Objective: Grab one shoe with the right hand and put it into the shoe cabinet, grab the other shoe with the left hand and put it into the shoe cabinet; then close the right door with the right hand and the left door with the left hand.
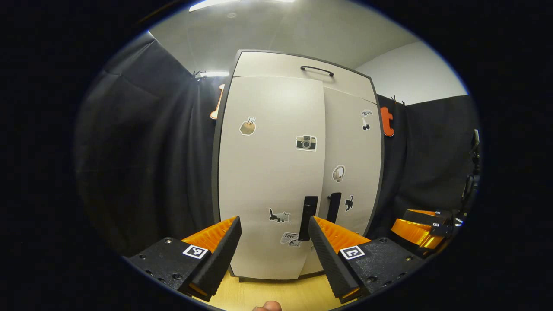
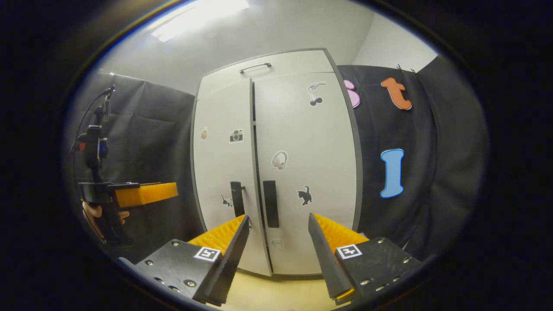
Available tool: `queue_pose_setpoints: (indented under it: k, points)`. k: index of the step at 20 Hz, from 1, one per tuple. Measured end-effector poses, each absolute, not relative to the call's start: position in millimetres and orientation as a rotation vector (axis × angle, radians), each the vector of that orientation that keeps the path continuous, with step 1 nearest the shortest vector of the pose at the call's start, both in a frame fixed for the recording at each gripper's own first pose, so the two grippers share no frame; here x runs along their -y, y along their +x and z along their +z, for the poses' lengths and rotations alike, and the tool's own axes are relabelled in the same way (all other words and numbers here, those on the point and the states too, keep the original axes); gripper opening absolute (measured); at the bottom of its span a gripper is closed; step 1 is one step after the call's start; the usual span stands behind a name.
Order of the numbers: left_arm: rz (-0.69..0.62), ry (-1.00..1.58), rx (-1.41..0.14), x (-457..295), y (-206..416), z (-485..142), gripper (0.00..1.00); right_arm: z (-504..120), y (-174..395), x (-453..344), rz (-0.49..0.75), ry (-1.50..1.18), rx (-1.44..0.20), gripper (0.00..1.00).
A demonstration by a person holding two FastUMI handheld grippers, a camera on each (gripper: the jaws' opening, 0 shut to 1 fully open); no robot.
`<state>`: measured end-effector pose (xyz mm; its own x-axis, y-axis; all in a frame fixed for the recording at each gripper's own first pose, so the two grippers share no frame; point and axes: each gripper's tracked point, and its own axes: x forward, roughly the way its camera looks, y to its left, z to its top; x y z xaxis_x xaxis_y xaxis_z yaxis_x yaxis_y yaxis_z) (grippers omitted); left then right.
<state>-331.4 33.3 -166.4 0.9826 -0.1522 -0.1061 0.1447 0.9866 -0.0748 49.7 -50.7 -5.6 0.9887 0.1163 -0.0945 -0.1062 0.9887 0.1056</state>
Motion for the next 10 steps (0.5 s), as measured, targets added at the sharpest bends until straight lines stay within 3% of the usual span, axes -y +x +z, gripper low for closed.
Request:
queue_pose_setpoints:
  k: [10]
  points:
    - [-0.151,-0.064,-0.114,-33.7,-331.1,-168.6,0.95,-4.3,55.1,52.3,0.107,0.100,-0.096,0.80]
